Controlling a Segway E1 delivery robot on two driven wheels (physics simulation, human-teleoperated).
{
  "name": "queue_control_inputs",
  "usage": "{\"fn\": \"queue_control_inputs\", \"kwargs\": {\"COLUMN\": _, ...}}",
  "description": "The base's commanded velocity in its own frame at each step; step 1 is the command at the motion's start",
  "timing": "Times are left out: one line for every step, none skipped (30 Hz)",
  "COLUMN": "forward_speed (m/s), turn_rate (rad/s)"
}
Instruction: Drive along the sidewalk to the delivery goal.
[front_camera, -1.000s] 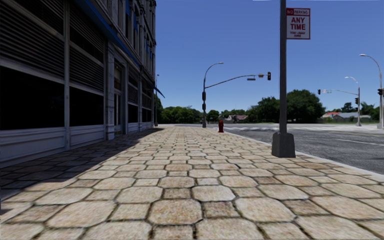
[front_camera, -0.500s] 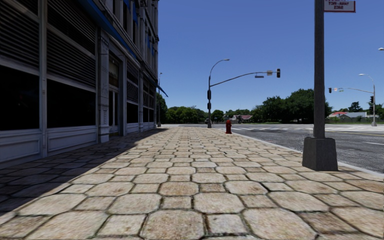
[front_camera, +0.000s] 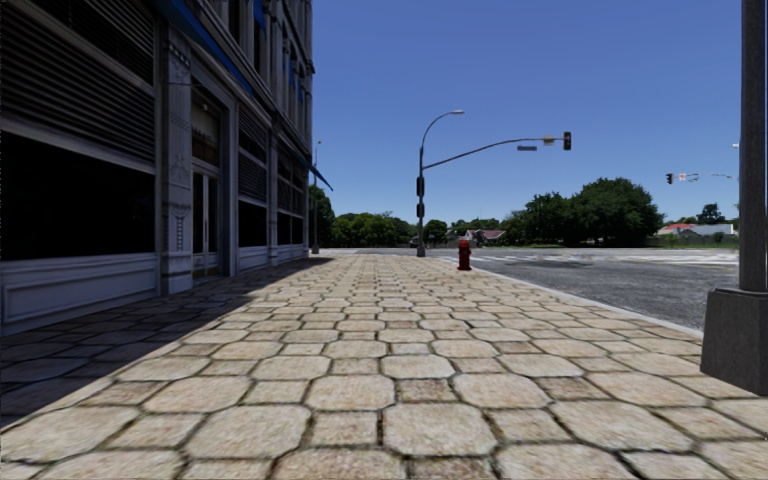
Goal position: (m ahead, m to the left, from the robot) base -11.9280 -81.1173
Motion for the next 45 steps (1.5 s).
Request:
{"fn": "queue_control_inputs", "kwargs": {"forward_speed": 2.00, "turn_rate": 0.00}}
{"fn": "queue_control_inputs", "kwargs": {"forward_speed": 2.00, "turn_rate": 0.00}}
{"fn": "queue_control_inputs", "kwargs": {"forward_speed": 2.00, "turn_rate": 0.00}}
{"fn": "queue_control_inputs", "kwargs": {"forward_speed": 2.00, "turn_rate": 0.00}}
{"fn": "queue_control_inputs", "kwargs": {"forward_speed": 2.00, "turn_rate": 0.00}}
{"fn": "queue_control_inputs", "kwargs": {"forward_speed": 2.00, "turn_rate": 0.00}}
{"fn": "queue_control_inputs", "kwargs": {"forward_speed": 2.00, "turn_rate": 0.00}}
{"fn": "queue_control_inputs", "kwargs": {"forward_speed": 2.00, "turn_rate": 0.00}}
{"fn": "queue_control_inputs", "kwargs": {"forward_speed": 2.00, "turn_rate": 0.00}}
{"fn": "queue_control_inputs", "kwargs": {"forward_speed": 2.00, "turn_rate": 0.00}}
{"fn": "queue_control_inputs", "kwargs": {"forward_speed": 2.00, "turn_rate": 0.00}}
{"fn": "queue_control_inputs", "kwargs": {"forward_speed": 2.00, "turn_rate": 0.00}}
{"fn": "queue_control_inputs", "kwargs": {"forward_speed": 2.00, "turn_rate": 0.00}}
{"fn": "queue_control_inputs", "kwargs": {"forward_speed": 2.00, "turn_rate": 0.00}}
{"fn": "queue_control_inputs", "kwargs": {"forward_speed": 2.00, "turn_rate": 0.00}}
{"fn": "queue_control_inputs", "kwargs": {"forward_speed": 2.00, "turn_rate": 0.00}}
{"fn": "queue_control_inputs", "kwargs": {"forward_speed": 2.00, "turn_rate": 0.00}}
{"fn": "queue_control_inputs", "kwargs": {"forward_speed": 2.00, "turn_rate": 0.00}}
{"fn": "queue_control_inputs", "kwargs": {"forward_speed": 2.00, "turn_rate": 0.00}}
{"fn": "queue_control_inputs", "kwargs": {"forward_speed": 2.00, "turn_rate": 0.00}}
{"fn": "queue_control_inputs", "kwargs": {"forward_speed": 2.00, "turn_rate": 0.00}}
{"fn": "queue_control_inputs", "kwargs": {"forward_speed": 2.00, "turn_rate": 0.00}}
{"fn": "queue_control_inputs", "kwargs": {"forward_speed": 2.00, "turn_rate": 0.00}}
{"fn": "queue_control_inputs", "kwargs": {"forward_speed": 2.00, "turn_rate": 0.00}}
{"fn": "queue_control_inputs", "kwargs": {"forward_speed": 2.00, "turn_rate": 0.00}}
{"fn": "queue_control_inputs", "kwargs": {"forward_speed": 2.00, "turn_rate": 0.00}}
{"fn": "queue_control_inputs", "kwargs": {"forward_speed": 2.00, "turn_rate": 0.00}}
{"fn": "queue_control_inputs", "kwargs": {"forward_speed": 2.00, "turn_rate": 0.00}}
{"fn": "queue_control_inputs", "kwargs": {"forward_speed": 2.00, "turn_rate": 0.00}}
{"fn": "queue_control_inputs", "kwargs": {"forward_speed": 2.00, "turn_rate": 0.00}}
{"fn": "queue_control_inputs", "kwargs": {"forward_speed": 2.00, "turn_rate": 0.00}}
{"fn": "queue_control_inputs", "kwargs": {"forward_speed": 2.00, "turn_rate": 0.00}}
{"fn": "queue_control_inputs", "kwargs": {"forward_speed": 2.00, "turn_rate": 0.00}}
{"fn": "queue_control_inputs", "kwargs": {"forward_speed": 2.00, "turn_rate": 0.00}}
{"fn": "queue_control_inputs", "kwargs": {"forward_speed": 2.00, "turn_rate": 0.00}}
{"fn": "queue_control_inputs", "kwargs": {"forward_speed": 2.00, "turn_rate": 0.00}}
{"fn": "queue_control_inputs", "kwargs": {"forward_speed": 2.00, "turn_rate": 0.00}}
{"fn": "queue_control_inputs", "kwargs": {"forward_speed": 2.00, "turn_rate": 0.00}}
{"fn": "queue_control_inputs", "kwargs": {"forward_speed": 2.00, "turn_rate": 0.00}}
{"fn": "queue_control_inputs", "kwargs": {"forward_speed": 2.00, "turn_rate": 0.00}}
{"fn": "queue_control_inputs", "kwargs": {"forward_speed": 2.00, "turn_rate": 0.00}}
{"fn": "queue_control_inputs", "kwargs": {"forward_speed": 2.00, "turn_rate": 0.00}}
{"fn": "queue_control_inputs", "kwargs": {"forward_speed": 2.00, "turn_rate": 0.00}}
{"fn": "queue_control_inputs", "kwargs": {"forward_speed": 2.00, "turn_rate": 0.00}}
{"fn": "queue_control_inputs", "kwargs": {"forward_speed": 2.00, "turn_rate": 0.00}}
